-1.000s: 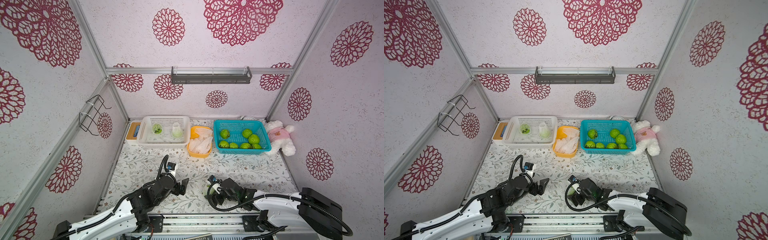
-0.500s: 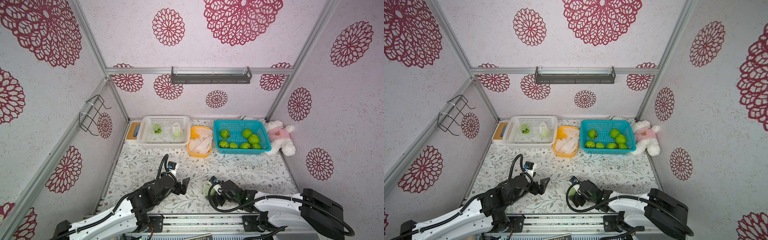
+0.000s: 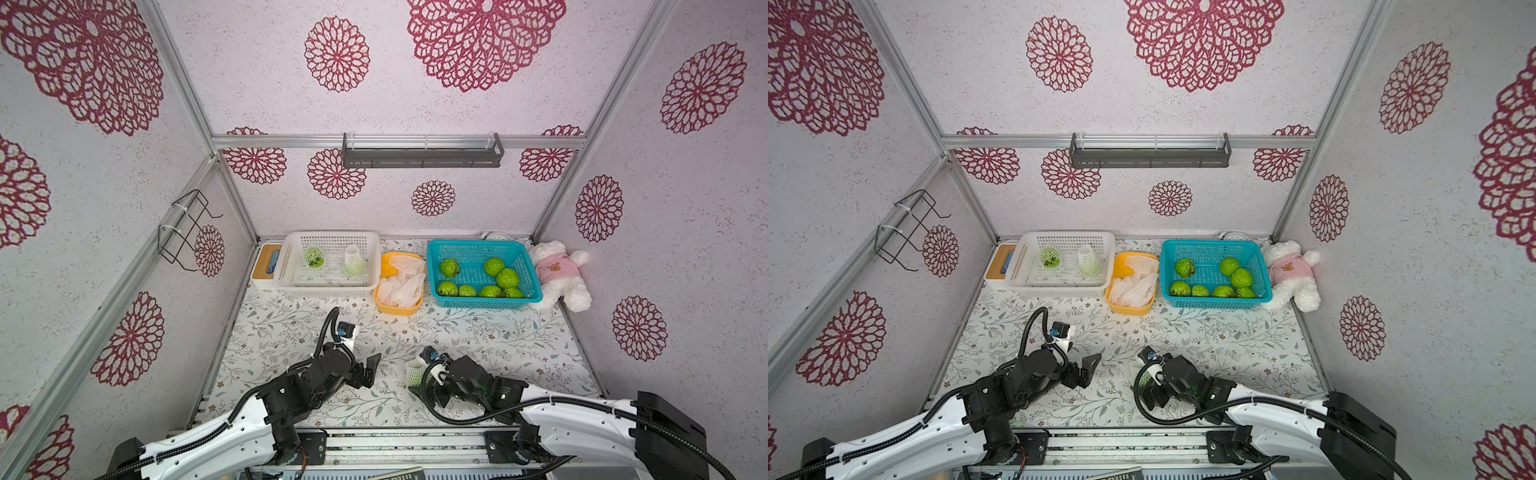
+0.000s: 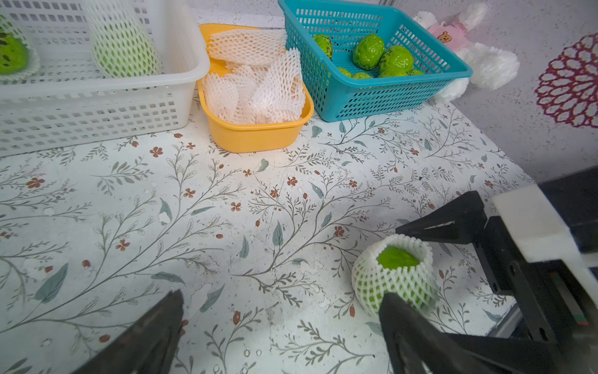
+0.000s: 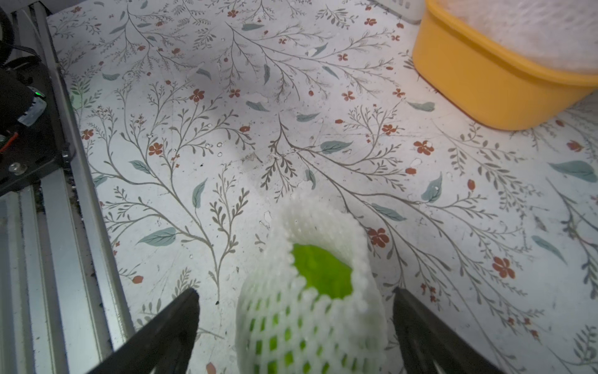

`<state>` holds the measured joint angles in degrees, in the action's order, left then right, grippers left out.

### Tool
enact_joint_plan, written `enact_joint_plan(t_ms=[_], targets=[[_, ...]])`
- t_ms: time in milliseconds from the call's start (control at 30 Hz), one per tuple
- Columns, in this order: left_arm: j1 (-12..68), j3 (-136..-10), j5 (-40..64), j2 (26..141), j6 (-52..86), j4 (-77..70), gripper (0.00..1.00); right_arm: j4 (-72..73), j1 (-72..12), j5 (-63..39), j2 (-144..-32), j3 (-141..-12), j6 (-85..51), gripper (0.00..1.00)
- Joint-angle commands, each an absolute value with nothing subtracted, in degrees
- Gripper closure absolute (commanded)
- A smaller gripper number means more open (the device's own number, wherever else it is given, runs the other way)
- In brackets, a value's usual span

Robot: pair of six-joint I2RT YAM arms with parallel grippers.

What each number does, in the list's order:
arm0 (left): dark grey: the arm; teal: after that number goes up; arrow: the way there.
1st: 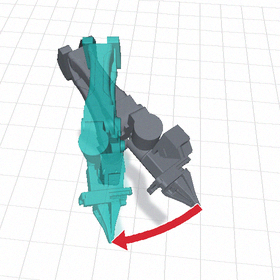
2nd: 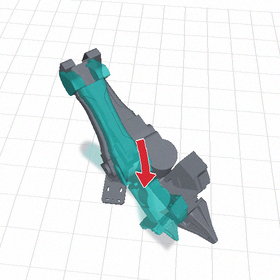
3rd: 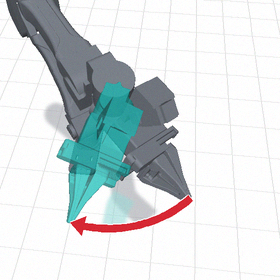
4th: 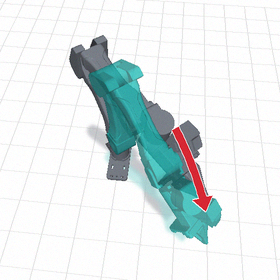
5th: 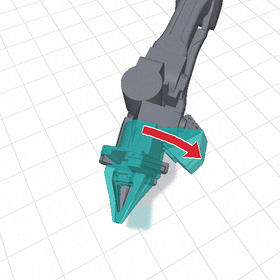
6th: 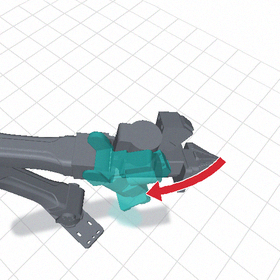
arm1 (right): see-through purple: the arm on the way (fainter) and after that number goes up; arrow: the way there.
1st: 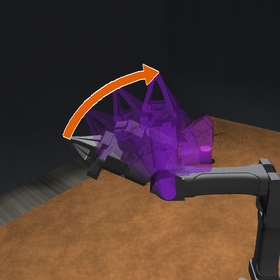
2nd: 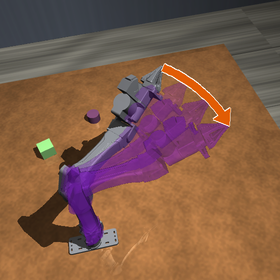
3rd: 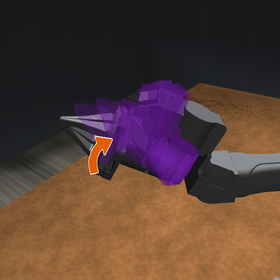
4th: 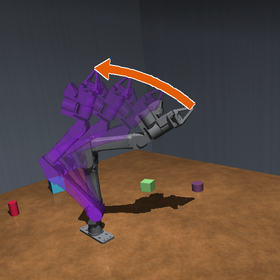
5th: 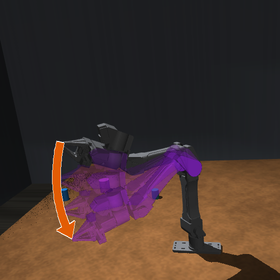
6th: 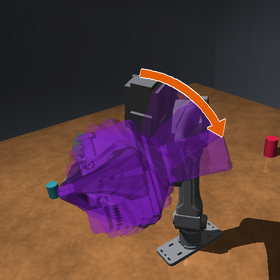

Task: Sleeve custard apples in foam nets
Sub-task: Put on the foam net on the custard apple.

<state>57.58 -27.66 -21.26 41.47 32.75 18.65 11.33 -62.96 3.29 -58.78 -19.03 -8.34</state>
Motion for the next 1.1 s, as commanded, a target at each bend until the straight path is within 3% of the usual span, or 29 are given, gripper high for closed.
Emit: enact_joint_plan(t_ms=[0,100,233,500,767,1067], targets=[[57.13,-29.29,-22.06,41.66,32.04,16.33,0.03,10.18,-63.20,6.75,-60.14,-22.18,-6.22,0.05],[57.18,-29.21,-22.19,41.64,31.85,15.95,0.03,9.94,-63.02,9.29,-62.97,-23.75,-6.63,0.10],[57.12,-29.13,-22.59,41.40,31.55,15.32,0.03,9.76,-62.93,8.94,-64.75,-23.93,-8.06,0.23],[57.13,-29.55,-22.97,42.16,30.17,14.57,0.03,7.96,-63.10,5.74,-61.24,-20.97,-12.61,0.37],[57.06,-30.37,-22.99,43.24,29.67,14.59,0.03,8.02,-64.00,6.60,-57.77,-16.62,-17.19,0.31],[57.07,-31.03,-22.90,43.91,30.28,14.65,0.03,4.94,-66.30,7.13,-56.48,-16.07,-18.63,0.17]])
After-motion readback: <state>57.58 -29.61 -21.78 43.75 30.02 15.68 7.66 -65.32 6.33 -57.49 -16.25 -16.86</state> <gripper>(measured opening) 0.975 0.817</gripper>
